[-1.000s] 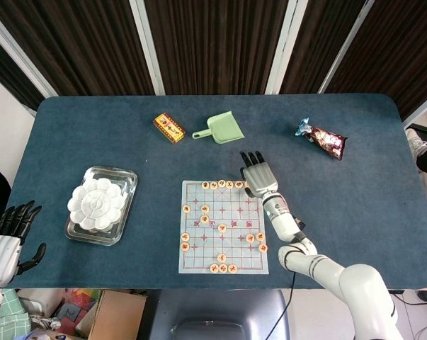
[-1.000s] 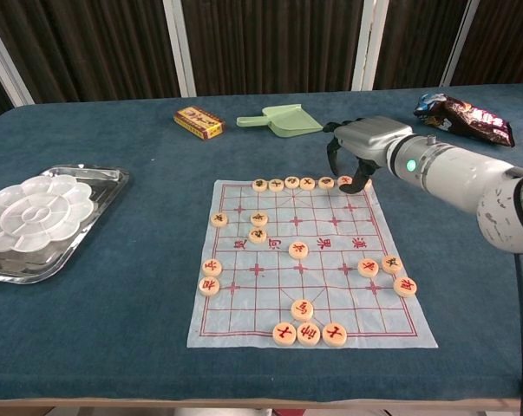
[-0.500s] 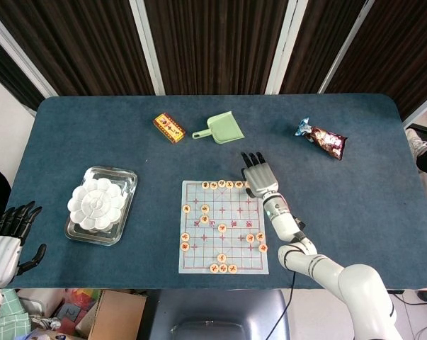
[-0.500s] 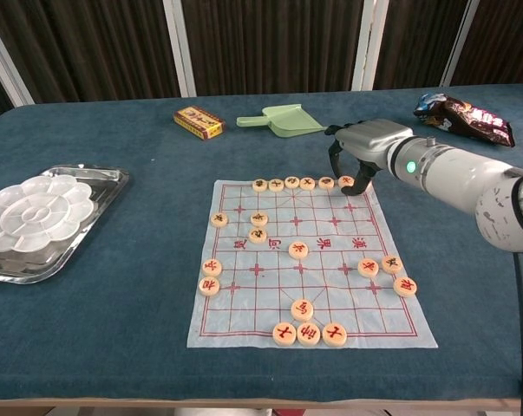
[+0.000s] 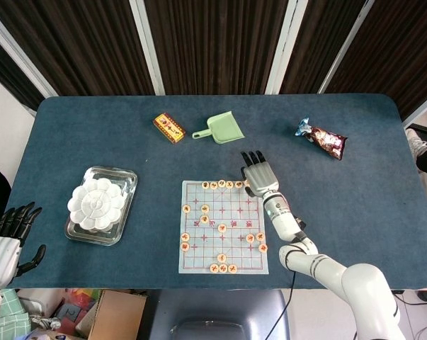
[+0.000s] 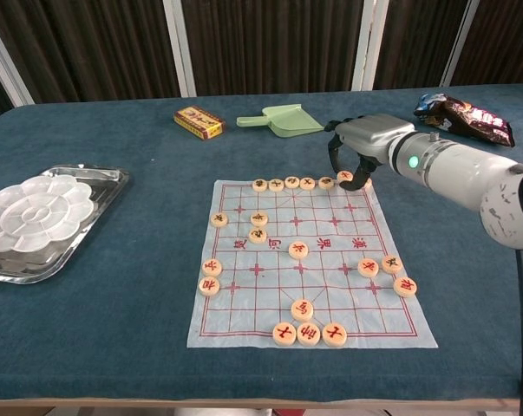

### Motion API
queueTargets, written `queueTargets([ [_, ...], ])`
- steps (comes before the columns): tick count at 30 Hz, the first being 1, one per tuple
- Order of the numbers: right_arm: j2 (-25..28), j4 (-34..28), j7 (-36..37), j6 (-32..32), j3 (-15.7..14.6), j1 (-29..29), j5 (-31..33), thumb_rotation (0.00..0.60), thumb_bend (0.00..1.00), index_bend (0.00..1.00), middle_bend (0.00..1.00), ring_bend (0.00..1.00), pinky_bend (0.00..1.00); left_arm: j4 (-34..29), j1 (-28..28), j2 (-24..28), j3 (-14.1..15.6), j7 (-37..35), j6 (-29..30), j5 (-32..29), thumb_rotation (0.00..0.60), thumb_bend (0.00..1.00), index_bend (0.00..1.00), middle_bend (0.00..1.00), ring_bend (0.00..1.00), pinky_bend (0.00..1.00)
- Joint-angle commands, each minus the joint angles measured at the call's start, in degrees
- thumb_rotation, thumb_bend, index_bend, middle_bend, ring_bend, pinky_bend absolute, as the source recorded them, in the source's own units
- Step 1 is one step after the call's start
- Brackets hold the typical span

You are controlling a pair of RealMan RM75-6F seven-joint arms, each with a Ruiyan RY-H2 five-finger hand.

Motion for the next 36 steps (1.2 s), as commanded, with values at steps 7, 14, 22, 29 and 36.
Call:
queueTargets([
  [7, 3.8, -4.8, -0.4, 2.4, -0.9, -2.4, -0.6, 0.6, 0.5, 0.65, 0.12, 0.0, 0.0, -0.1, 0.1, -0.1, 0.2, 0.5, 0.2, 0.4, 0.6, 0.4, 0.0, 0.0, 0.0, 0.0],
  [14, 4.3, -5.0, -1.3, 1.8, -1.4, -2.9, 0.3, 0.6, 0.5, 0.65, 0.12, 0.0, 0.0, -0.4, 0.0, -0.3, 0.4, 1.2, 0.0, 0.7, 0.6, 0.4, 0.0, 0.0, 0.0, 0.0],
  [22, 3.4, -3.9, -2.3, 1.2, -1.6, -2.5, 0.8, 0.6, 0.5, 0.63, 0.12, 0.0, 0.0, -0.5, -0.3, -0.2, 0.3, 1.5, -1.0, -0.1, 0.6, 0.4, 0.0, 0.0, 0.0, 0.0],
  [29, 3.4, -4.1, -3.3, 1.3, -1.9, -2.5, 1.0, 0.6, 0.5, 0.55, 0.13, 0.0, 0.0, -0.4, -0.4, -0.3, 0.1, 1.2, -1.2, -0.3, 0.6, 0.4, 0.0, 0.0, 0.0, 0.0],
  [36, 5.4, -7.6, -1.4, 3.5, -1.6, -3.5, 0.1, 0.6, 0.5, 0.46, 0.12, 0.0, 0.0, -0.3, -0.3, -0.3, 0.2, 0.8, -0.5, 0.3, 0.6, 0.4, 0.0, 0.0, 0.0, 0.0],
])
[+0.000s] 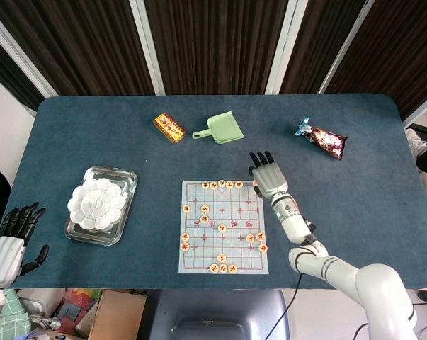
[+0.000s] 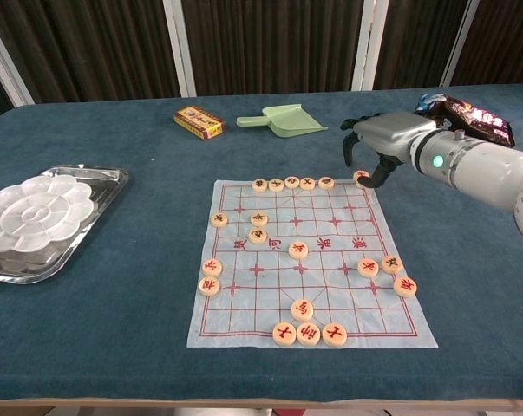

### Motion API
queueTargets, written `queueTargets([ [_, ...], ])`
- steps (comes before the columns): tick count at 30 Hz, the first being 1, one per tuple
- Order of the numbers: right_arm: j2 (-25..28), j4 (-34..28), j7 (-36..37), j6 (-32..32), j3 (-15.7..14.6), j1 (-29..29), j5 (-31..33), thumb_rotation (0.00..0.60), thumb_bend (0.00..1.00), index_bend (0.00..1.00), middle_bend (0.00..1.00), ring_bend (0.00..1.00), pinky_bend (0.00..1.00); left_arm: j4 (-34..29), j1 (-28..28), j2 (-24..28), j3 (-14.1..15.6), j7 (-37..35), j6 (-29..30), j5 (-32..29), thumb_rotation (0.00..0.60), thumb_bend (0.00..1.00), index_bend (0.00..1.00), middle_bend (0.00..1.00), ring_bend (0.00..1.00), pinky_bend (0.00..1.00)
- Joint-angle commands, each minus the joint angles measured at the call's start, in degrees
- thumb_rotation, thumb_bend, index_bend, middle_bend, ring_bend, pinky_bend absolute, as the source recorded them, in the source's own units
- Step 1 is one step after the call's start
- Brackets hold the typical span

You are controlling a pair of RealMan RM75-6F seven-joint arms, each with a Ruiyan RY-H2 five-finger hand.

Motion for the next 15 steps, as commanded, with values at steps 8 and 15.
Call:
queueTargets([
  [8, 22.6, -34.8, 8.6, 20.7, -4.9, -14.9, -11.5, 0.6, 0.5, 0.08, 0.02, 0.0, 0.0, 0.0, 0.5, 0.4, -0.4, 0.4, 0.5, -0.8, 0.6, 0.4, 0.0, 0.0, 0.0, 0.0],
  [15, 41.6, -55.4, 7.4, 42.8, -17.3, -35.6, -20.1, 0.6, 0.42, 0.0, 0.0, 0.0, 0.0, -2.3, 1.2, 0.6, 0.1, 4.5, 0.8, -1.0, 0.6, 0.4, 0.0, 0.0, 0.0, 0.0],
])
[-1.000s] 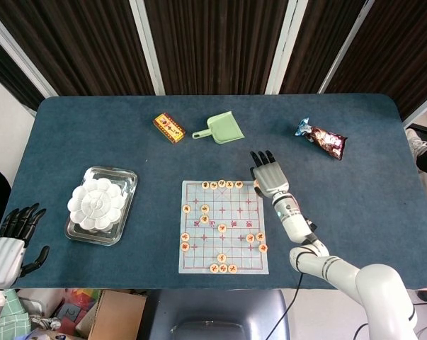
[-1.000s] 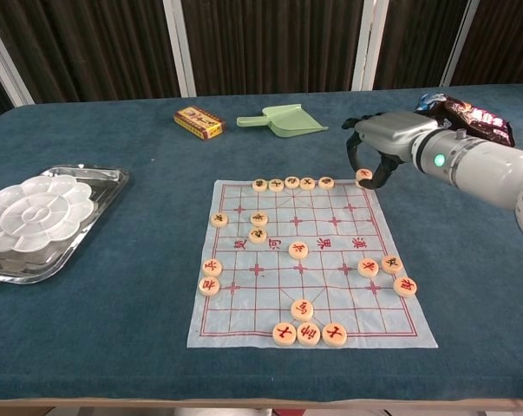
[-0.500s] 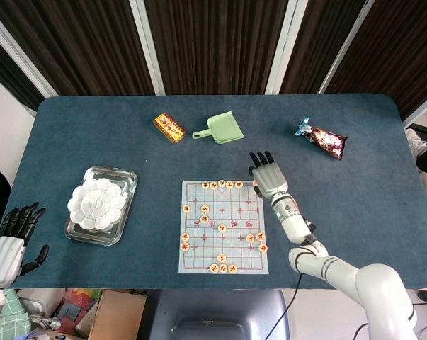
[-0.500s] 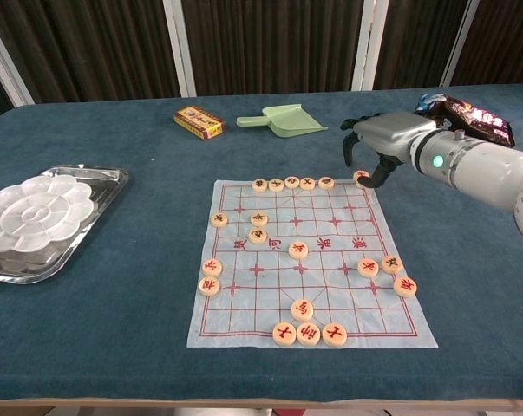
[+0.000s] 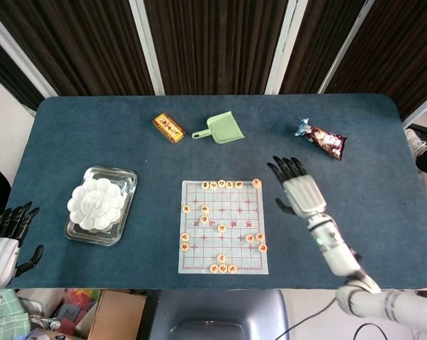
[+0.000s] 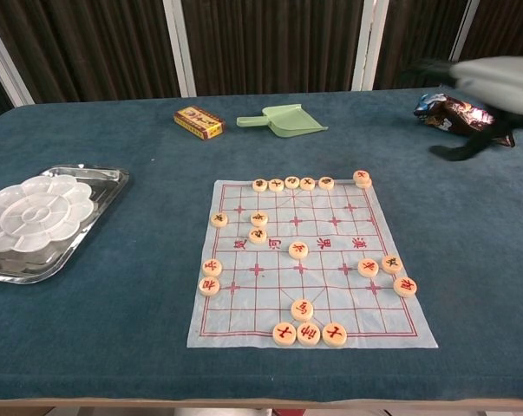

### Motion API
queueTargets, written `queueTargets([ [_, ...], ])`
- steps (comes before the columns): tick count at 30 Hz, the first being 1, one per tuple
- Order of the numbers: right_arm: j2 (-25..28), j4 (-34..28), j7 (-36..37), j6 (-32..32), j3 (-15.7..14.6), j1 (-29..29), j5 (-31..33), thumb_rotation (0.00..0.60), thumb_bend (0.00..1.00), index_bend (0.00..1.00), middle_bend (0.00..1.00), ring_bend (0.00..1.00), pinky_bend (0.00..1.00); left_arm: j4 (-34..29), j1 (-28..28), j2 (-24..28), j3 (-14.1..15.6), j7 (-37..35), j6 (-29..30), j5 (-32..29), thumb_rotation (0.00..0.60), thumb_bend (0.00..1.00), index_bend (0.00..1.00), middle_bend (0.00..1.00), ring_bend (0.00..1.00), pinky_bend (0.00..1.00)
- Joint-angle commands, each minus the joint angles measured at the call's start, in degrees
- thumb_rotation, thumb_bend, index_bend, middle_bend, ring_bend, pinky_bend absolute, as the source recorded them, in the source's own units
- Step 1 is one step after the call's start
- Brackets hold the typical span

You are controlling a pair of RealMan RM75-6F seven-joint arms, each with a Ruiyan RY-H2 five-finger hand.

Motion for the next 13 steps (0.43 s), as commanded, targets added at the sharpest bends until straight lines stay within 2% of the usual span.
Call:
queueTargets([
  [1, 14.0, -12.8, 1.3, 20.7, -11.1, -19.1, -9.4, 0.6, 0.42, 0.0, 0.0, 0.0, 0.0, -1.4, 0.4, 0.0, 0.5, 2.5, 0.1, 0.4, 0.6, 0.41, 0.0, 0.0, 0.0, 0.0],
  [5, 12.0, -8.9, 0.4, 26.8, -14.0, -25.5, -11.7, 0.6, 0.4, 0.0, 0.0, 0.0, 0.0, -2.8, 0.8, -0.1, 1.1, 5.5, 0.6, 1.4, 0.6, 0.41, 0.0, 0.0, 0.0, 0.0],
  [10, 12.3, -6.2, 7.5, 29.0, -13.2, -28.2, -12.7, 0.6, 0.39, 0.0, 0.0, 0.0, 0.0, -3.9, 1.6, -0.3, 1.7, 8.1, 1.8, 2.7, 0.6, 0.41, 0.0, 0.0, 0.0, 0.0],
  [13, 12.1, -5.4, 8.1, 29.7, -12.0, -29.0, -12.7, 0.6, 0.39, 0.0, 0.0, 0.0, 0.0, -4.2, 1.9, -0.6, 1.7, 9.0, 2.6, 3.2, 0.6, 0.41, 0.0, 0.0, 0.0, 0.0],
])
